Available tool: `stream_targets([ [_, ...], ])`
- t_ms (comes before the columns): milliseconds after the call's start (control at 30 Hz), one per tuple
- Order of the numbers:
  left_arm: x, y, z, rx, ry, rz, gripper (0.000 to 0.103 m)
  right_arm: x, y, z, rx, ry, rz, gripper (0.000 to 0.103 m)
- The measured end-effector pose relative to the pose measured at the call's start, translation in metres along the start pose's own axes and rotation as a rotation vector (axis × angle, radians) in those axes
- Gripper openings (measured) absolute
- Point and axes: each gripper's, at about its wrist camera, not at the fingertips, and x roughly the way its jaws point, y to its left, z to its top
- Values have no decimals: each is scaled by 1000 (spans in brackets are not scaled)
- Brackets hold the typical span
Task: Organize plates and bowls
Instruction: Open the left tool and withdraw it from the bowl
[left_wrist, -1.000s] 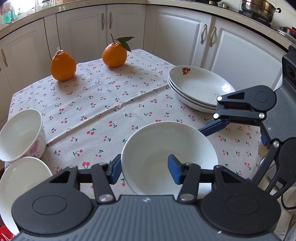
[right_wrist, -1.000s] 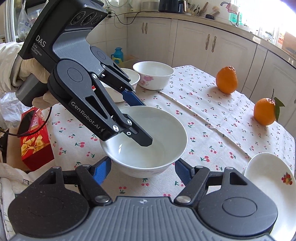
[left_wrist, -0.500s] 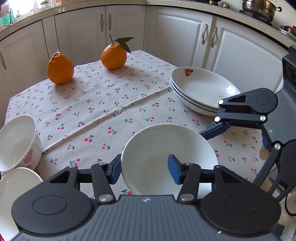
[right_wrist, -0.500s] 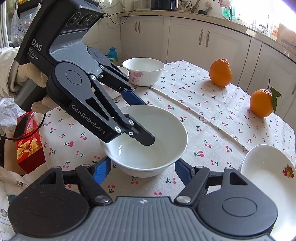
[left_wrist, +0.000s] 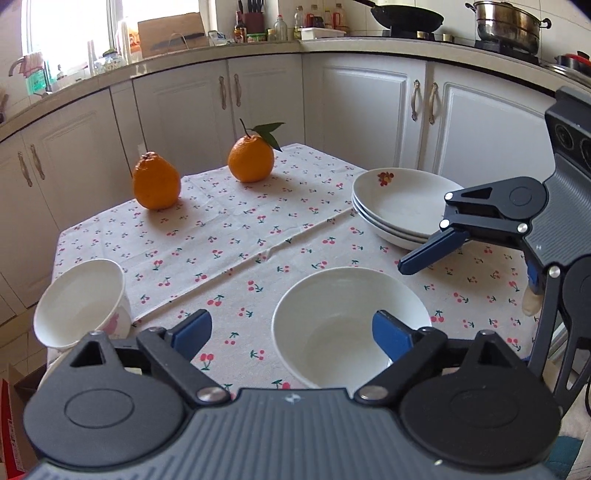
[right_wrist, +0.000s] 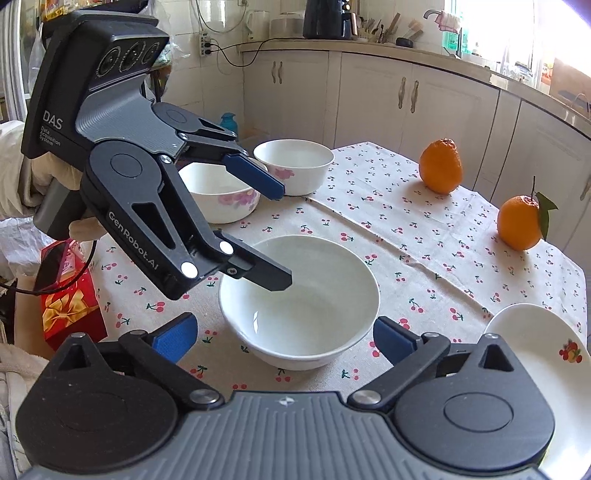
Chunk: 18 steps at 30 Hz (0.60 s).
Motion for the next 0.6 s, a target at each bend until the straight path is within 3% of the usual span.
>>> stream_targets([
  [433,-51,22,-35,-22,-37,102,100,0,18,26,-36,-9,-15,103],
  [600,-69,34,-55,-10,-99,170,100,7,26,43,-65,-2,-14,103],
])
